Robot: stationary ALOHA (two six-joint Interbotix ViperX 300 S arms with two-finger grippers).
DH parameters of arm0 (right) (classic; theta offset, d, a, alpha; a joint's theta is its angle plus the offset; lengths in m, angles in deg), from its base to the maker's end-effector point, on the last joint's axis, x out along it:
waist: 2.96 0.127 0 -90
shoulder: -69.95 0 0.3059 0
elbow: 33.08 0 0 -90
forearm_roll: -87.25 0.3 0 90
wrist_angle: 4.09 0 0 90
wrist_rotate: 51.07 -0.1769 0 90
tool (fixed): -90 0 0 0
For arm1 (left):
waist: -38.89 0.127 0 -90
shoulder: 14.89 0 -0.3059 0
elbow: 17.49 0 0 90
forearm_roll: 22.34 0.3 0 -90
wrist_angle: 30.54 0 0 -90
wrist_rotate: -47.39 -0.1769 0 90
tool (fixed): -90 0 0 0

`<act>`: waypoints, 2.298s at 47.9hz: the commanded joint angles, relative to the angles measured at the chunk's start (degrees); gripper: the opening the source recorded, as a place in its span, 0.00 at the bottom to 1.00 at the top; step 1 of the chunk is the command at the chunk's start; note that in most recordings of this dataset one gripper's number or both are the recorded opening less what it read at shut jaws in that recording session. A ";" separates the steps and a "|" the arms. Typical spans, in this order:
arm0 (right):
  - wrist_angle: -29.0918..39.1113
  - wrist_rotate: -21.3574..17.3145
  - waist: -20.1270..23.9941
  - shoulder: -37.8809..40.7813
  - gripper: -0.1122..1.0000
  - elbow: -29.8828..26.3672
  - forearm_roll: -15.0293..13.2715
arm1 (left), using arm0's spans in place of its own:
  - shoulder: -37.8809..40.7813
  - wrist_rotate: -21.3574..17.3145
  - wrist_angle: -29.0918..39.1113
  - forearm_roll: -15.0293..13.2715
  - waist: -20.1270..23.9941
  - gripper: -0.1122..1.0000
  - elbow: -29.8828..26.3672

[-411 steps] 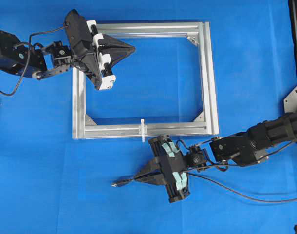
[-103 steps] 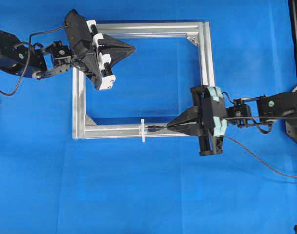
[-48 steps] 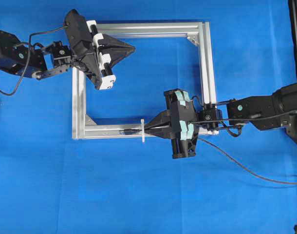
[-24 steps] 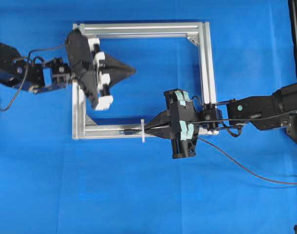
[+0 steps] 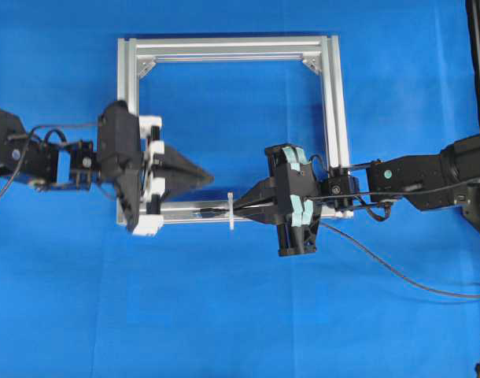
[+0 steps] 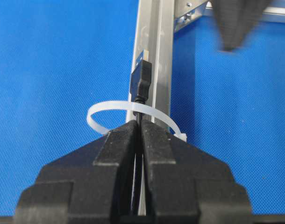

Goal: Insert the wire through the string loop located in the center.
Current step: 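Move the open left gripper toward the plug emerging from the loop, then position the left gripper around the USB plug beyond the loop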

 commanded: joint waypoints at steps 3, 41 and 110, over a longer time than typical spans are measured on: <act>-0.35 0.18 -0.09 -0.79 0.09 -0.88 0.00 | -1.32 0.26 -0.35 0.18 -2.72 0.10 -0.44; -0.53 0.26 -0.09 -0.79 0.09 -0.88 -0.09 | -1.23 -0.35 -0.09 0.18 -4.75 0.10 -0.97; -0.44 0.35 -0.09 -0.79 0.09 -0.79 -0.18 | 4.13 -0.26 10.11 0.09 -2.81 0.92 -4.66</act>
